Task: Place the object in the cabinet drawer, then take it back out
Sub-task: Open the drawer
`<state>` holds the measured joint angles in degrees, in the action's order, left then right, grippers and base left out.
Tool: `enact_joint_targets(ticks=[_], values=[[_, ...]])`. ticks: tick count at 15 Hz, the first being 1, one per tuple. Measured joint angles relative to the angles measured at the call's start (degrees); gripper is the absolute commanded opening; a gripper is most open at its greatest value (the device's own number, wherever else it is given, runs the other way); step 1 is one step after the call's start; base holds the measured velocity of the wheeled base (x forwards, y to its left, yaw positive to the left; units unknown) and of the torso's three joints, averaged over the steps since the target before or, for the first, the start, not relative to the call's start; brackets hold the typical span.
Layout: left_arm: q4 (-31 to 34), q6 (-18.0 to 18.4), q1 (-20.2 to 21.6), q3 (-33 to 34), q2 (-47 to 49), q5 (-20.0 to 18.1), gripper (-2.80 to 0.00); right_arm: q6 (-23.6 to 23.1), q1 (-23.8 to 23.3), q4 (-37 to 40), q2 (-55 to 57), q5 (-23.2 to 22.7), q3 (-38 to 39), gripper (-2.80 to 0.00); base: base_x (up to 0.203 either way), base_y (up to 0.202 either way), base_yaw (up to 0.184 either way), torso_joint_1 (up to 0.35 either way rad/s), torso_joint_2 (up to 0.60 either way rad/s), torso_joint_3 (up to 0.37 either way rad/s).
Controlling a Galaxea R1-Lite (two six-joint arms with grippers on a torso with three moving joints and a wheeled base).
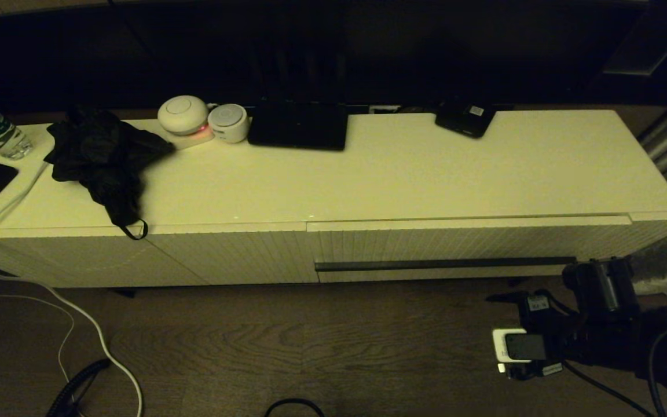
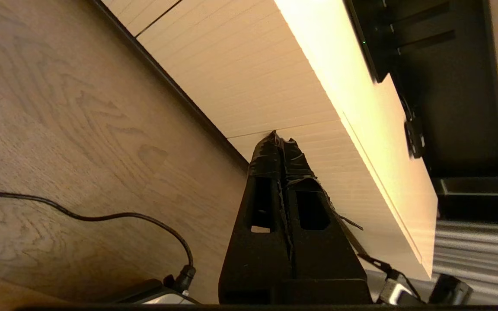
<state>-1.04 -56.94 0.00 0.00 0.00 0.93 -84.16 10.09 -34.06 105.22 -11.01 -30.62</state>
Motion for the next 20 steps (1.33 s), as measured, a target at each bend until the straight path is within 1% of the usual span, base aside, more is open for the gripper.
enact_joint_targets(ticks=[2, 6, 20], values=[[0.0, 0.0, 0.0, 0.0, 0.0, 0.0, -2.80, 0.0, -0.1, -1.5, 1.8, 1.7, -0.7, 0.00, 0.000, 0.000, 0.000, 0.000, 0.00, 0.000], [0.0, 0.0, 0.0, 0.0, 0.0, 0.0, -2.80, 0.0, -0.7, -4.4, 5.5, 2.7, -3.1, 0.00, 0.000, 0.000, 0.000, 0.000, 0.00, 0.000], [0.0, 0.0, 0.0, 0.0, 0.0, 0.0, -2.80, 0.5, -3.3, -4.9, 13.7, 4.1, -13.2, 0.00, 0.000, 0.000, 0.000, 0.000, 0.00, 0.000]])
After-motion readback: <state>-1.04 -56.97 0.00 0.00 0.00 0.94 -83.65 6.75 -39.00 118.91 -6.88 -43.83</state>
